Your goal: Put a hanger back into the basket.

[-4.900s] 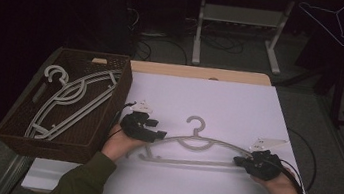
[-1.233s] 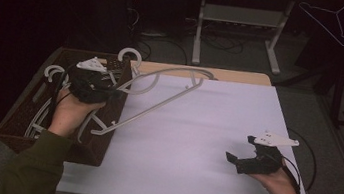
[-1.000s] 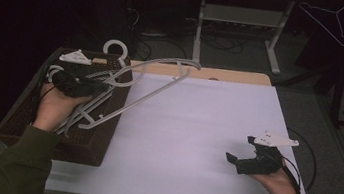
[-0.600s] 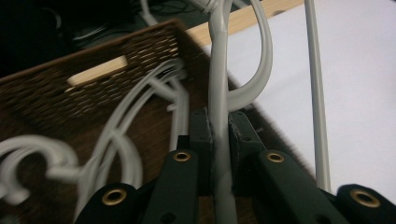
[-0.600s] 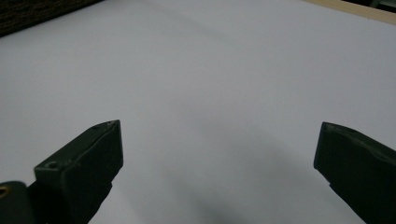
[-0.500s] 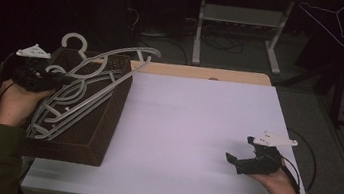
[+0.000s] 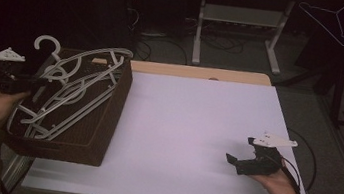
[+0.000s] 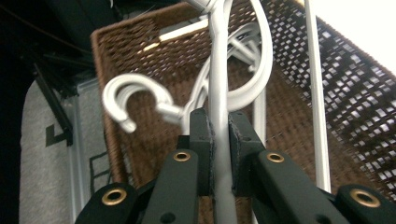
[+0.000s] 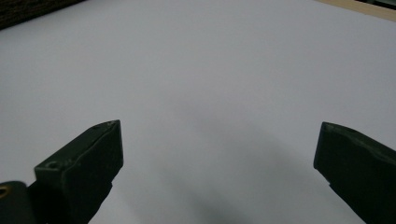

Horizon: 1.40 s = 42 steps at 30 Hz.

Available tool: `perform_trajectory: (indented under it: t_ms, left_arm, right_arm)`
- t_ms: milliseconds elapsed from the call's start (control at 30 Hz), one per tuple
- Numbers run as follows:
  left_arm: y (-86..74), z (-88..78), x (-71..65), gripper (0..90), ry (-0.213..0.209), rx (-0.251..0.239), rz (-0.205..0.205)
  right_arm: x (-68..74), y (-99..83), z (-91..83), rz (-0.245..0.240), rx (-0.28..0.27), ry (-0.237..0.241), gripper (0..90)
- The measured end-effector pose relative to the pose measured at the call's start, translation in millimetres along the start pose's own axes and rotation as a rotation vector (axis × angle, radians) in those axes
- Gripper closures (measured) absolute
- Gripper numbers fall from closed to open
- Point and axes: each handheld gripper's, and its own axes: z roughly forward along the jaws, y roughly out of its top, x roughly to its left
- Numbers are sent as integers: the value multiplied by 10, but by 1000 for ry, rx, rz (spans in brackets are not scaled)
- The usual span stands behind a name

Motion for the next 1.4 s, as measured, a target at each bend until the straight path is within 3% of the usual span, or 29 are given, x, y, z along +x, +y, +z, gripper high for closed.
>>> perform_trajectory:
  t_ms: [233,400,733,900,1200,1300,1367,1400]
  left_arm:
    - [-78,66,96,823,20,35,16]
    - [-122,135,131,822,19,61,2]
    - [-222,398,77,820,19,145,24]
    - [-232,425,89,817,12,146,13]
    - [-196,491,146,815,42,139,41]
    - [-237,537,169,807,48,146,34]
    - [-280,567,190,794,28,164,6]
    - [-297,591,189,733,26,179,-5]
  right_arm:
    - [-7,-19,-14,6,0,-9,11]
    - [-5,-30,-20,4,7,-9,11]
    - [-3,-38,-21,10,13,-12,11]
    - [-13,-43,-19,14,12,-13,11]
    - [-5,-42,-12,14,16,-11,12]
    - [-11,-45,-11,16,16,-11,12]
    - [-20,-47,-7,13,17,-9,13]
    - [-20,-48,-5,14,18,-8,13]
